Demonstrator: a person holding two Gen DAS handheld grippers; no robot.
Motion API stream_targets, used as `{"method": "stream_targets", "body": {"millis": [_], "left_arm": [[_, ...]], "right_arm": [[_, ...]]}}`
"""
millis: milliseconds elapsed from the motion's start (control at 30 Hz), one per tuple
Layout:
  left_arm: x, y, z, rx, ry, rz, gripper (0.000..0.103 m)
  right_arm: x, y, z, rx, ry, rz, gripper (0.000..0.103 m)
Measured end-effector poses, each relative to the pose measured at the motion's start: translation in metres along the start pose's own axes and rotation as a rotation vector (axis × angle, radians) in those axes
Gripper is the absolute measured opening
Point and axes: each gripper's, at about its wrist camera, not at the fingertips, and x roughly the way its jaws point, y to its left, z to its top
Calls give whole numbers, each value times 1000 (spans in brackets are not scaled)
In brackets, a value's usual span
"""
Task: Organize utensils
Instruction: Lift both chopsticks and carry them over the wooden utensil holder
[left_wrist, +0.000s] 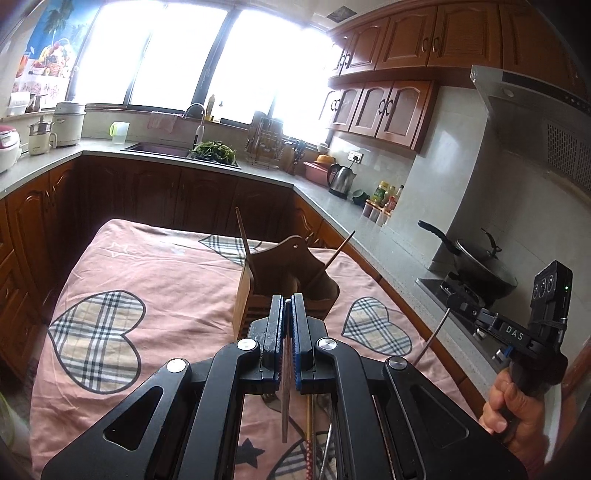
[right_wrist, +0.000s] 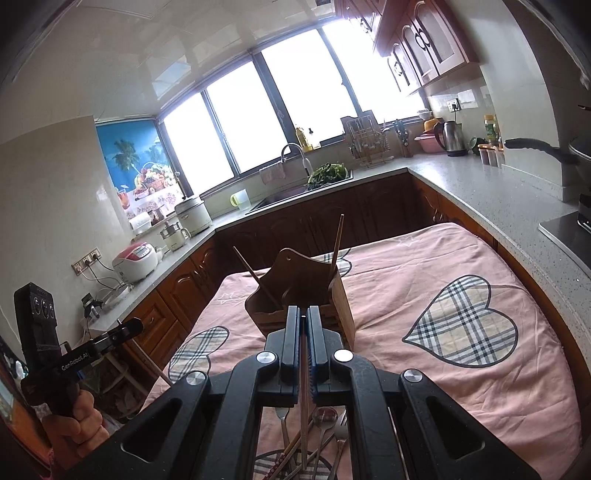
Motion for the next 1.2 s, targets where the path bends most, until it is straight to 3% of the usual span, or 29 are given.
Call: {"method": "stream_targets", "body": {"millis": [333,767,967,1200], "left_arm": [[7,12,36,-57,-99,-7,3],[45,23,95,-99,-227,28,3],[81,34,106,-136,-245,57,3],[126,48,95,-167,-220,109,3]], "right_arm": [[12,-7,35,46,-113,2,3],[40,-13,97,93,-297,-2,3],[72,-22,109,78,-311,-33,3],[114,-37,94,76,-272,-64,3]]}}
